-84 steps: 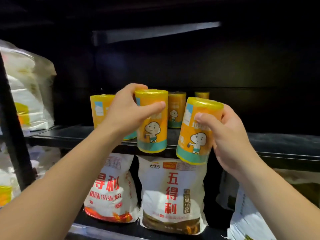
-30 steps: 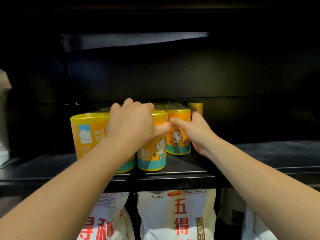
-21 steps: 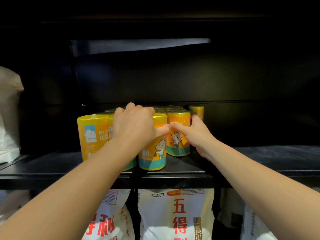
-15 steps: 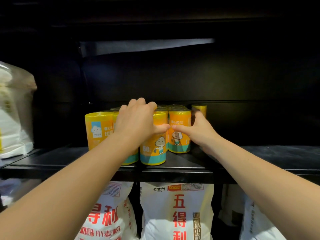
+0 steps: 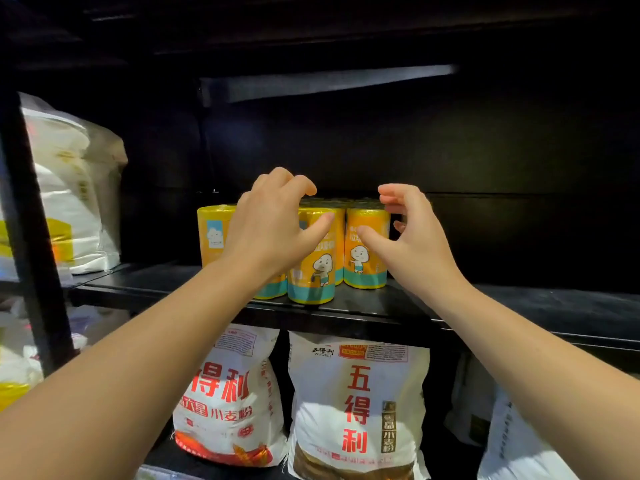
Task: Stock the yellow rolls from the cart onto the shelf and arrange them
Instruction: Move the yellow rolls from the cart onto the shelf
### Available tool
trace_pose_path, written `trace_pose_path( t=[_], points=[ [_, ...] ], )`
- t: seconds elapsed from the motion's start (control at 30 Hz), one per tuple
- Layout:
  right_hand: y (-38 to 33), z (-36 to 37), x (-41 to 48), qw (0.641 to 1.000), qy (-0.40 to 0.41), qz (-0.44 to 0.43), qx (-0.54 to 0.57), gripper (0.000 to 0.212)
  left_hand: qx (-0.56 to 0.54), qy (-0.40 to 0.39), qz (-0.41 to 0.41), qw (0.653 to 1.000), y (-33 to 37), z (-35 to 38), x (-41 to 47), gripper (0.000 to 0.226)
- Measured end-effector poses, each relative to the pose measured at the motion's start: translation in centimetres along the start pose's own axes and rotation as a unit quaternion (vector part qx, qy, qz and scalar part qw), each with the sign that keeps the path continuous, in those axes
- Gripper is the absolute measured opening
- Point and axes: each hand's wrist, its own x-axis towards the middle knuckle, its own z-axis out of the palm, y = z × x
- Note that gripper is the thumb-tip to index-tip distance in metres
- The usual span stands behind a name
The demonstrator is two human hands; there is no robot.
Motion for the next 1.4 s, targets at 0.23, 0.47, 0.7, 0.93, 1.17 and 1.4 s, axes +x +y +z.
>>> trace_pose_path(
  t=[0.23, 0.47, 0.7, 0.93, 1.17, 1.4],
  points=[
    [-3.3, 2.4, -4.9, 0.989, -0.025, -0.094, 0.109, 0.039, -0.074, 0.078, -0.069, 0.992, -1.9, -3.2, -6.3, 0.033],
    [-6.0, 9.7, -11.5, 0.955, -0.106, -0.103, 0.256, 0.034, -0.034, 0.04, -0.162, 0.985, -6.3, -6.0, -15.9, 0.024],
    [-9.4, 19.7, -18.7, 0.919, -0.227, -0.082, 0.312, 0.03, -0.021, -0.018, -0.271, 0.962, -13.1, -9.1, -26.0, 0.028],
    [-12.4, 29.7, -25.0, 0.895, -0.321, -0.017, 0.309, 0.029, -0.011, -0.031, -0.377, 0.926, -21.7, -12.7, -35.6, 0.028],
    [-13.5, 38.0, -30.7, 0.87, -0.404, 0.046, 0.277, 0.038, -0.002, -0.04, -0.492, 0.87, -27.8, -15.6, -45.7, 0.021],
    [-13.1, 46.1, -36.7, 0.83, -0.494, 0.103, 0.237, 0.041, 0.014, -0.054, -0.62, 0.783, -31.4, -16.6, -56.1, 0.016]
  ],
)
